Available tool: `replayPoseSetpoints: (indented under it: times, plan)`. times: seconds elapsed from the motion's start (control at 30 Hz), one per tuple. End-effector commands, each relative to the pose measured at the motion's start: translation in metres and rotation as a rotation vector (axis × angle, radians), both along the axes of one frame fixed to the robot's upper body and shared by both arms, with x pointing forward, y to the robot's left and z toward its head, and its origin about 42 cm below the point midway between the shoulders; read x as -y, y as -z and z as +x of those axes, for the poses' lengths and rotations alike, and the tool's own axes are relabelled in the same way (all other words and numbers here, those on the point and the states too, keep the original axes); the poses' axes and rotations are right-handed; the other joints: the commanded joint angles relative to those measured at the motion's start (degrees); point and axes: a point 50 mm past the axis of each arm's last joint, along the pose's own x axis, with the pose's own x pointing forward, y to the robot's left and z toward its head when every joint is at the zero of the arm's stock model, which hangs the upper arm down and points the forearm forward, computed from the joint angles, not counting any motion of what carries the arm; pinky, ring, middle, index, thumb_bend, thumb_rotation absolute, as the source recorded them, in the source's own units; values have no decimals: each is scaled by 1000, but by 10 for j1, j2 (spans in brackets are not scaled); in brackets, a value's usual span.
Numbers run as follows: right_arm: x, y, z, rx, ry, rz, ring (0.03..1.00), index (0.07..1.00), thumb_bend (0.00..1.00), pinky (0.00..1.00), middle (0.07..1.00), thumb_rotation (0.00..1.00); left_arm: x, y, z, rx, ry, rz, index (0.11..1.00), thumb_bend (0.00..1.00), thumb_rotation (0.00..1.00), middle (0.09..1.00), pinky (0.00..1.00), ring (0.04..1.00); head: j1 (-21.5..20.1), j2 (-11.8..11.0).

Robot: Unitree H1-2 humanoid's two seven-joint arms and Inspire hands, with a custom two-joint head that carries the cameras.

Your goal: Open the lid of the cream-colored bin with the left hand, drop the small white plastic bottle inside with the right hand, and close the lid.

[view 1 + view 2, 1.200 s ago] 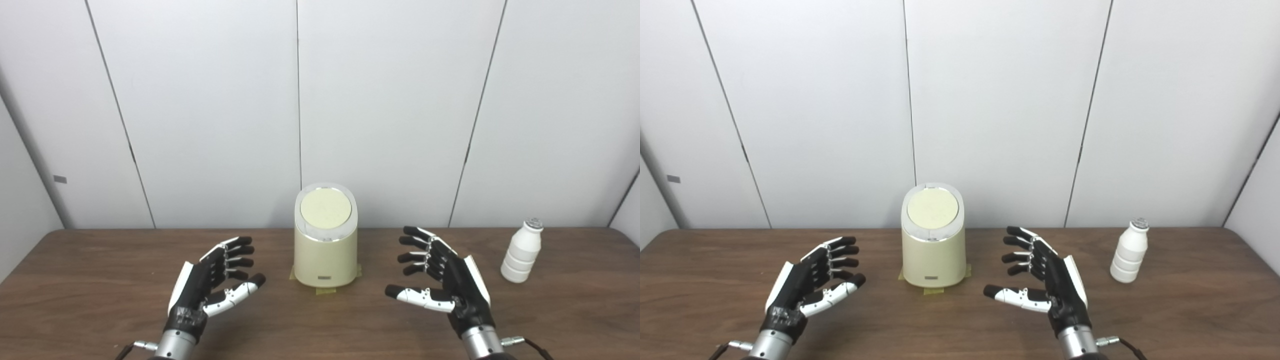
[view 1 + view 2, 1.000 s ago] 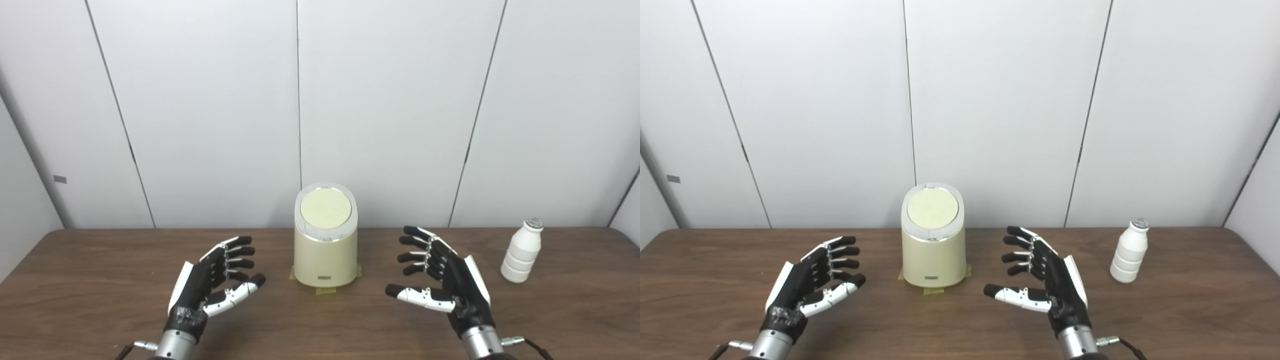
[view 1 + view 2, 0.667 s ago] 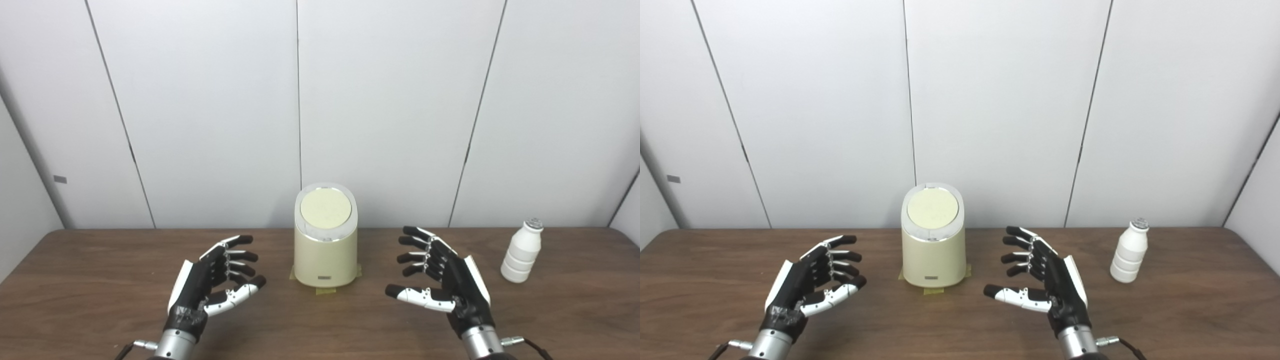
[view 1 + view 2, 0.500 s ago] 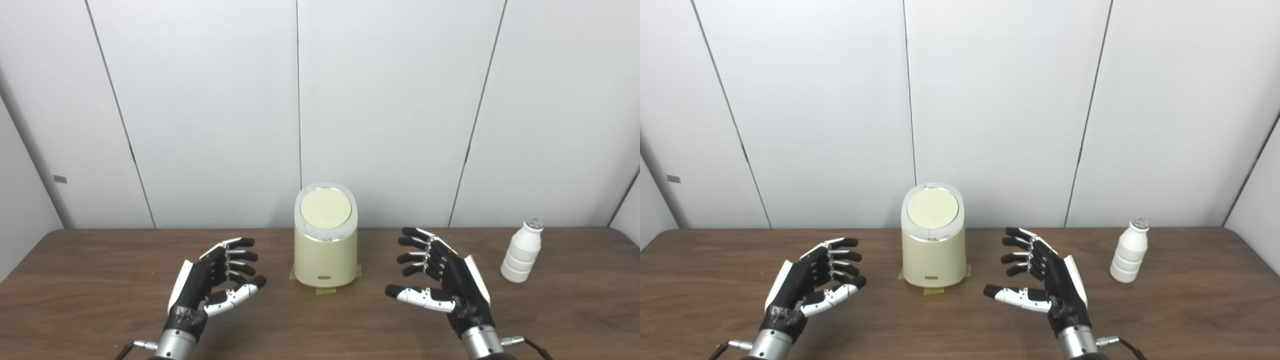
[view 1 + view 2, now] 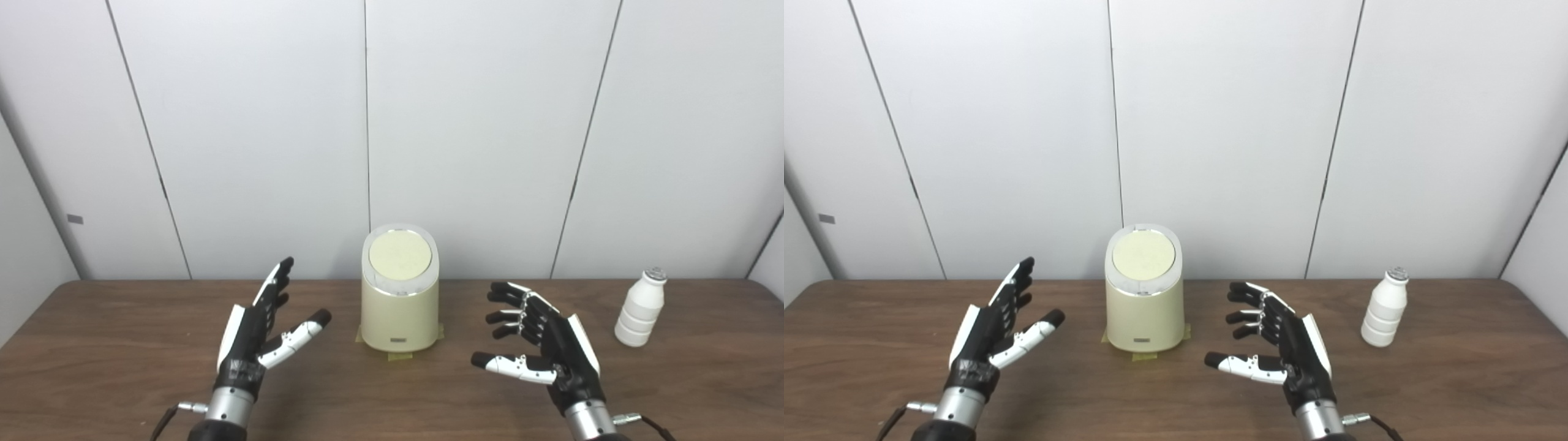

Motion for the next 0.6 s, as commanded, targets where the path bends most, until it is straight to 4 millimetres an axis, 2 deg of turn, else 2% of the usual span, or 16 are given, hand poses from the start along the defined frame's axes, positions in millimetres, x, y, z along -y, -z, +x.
replayPoseSetpoints:
  times: [0.0, 0.13, 0.37, 0.57]
  plan:
    - [1, -18, 6, 94, -10, 4, 624, 733, 776, 516, 744, 88, 12, -40, 21, 112, 17, 9, 991, 847, 428, 956, 998, 986, 1, -4]
    - [1, -17, 6, 93, -9, 10, 626, 736, 790, 503, 743, 108, 21, -51, 32, 134, 38, -4, 989, 841, 400, 960, 999, 995, 2, -6]
    - [1, -16, 4, 102, -7, 14, 626, 733, 786, 505, 731, 112, 43, -72, 52, 152, 61, -14, 1000, 902, 328, 997, 903, 1000, 0, -5]
    - [0, -18, 4, 104, -9, 18, 621, 729, 772, 501, 735, 102, 51, -81, 71, 153, 53, 28, 1000, 899, 296, 1000, 989, 1000, -3, -4]
